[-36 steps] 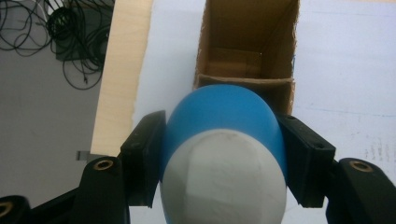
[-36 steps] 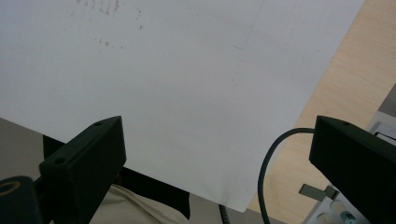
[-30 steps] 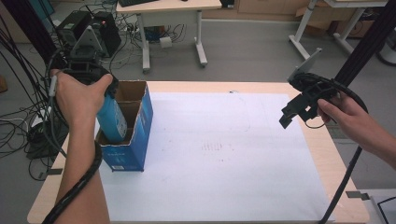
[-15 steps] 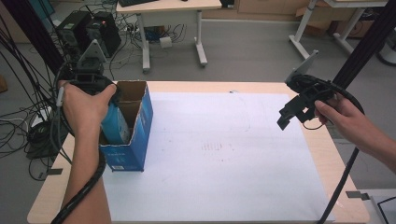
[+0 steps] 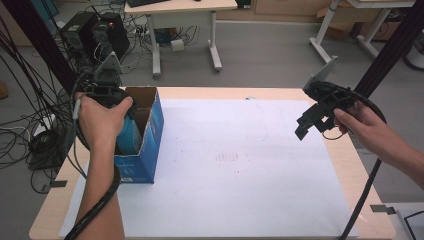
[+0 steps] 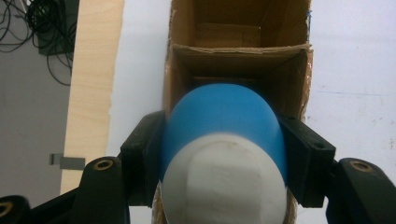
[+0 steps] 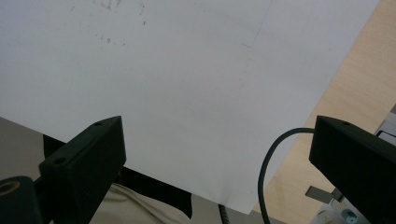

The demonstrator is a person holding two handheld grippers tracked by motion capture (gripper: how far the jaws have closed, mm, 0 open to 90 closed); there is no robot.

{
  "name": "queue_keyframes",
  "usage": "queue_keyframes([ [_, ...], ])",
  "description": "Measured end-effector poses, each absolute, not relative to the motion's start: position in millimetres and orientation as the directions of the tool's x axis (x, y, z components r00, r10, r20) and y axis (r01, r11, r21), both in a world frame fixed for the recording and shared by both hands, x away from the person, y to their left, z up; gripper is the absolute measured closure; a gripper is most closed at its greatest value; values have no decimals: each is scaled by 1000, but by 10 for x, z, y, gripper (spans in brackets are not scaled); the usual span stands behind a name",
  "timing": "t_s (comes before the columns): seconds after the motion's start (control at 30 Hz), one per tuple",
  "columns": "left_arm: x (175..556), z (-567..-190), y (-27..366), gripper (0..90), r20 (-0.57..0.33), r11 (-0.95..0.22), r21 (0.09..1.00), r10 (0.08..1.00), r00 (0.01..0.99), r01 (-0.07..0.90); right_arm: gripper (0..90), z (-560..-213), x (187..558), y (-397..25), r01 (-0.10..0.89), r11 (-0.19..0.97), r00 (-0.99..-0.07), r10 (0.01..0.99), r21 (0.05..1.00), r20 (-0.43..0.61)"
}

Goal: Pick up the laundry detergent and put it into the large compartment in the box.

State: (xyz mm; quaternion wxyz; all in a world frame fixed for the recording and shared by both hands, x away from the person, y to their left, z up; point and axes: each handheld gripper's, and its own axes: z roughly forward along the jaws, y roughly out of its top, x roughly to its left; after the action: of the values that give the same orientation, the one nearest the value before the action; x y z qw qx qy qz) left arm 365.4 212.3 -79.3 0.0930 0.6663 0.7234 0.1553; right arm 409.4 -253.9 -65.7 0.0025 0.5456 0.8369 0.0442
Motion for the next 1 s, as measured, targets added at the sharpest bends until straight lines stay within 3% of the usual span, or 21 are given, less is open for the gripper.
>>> queue_keyframes([
  [1.0,3791,-1194,1992,386,102,40,298,992,-73,954,36,-725,4149,-2554,916,397,-399,916,58,45],
])
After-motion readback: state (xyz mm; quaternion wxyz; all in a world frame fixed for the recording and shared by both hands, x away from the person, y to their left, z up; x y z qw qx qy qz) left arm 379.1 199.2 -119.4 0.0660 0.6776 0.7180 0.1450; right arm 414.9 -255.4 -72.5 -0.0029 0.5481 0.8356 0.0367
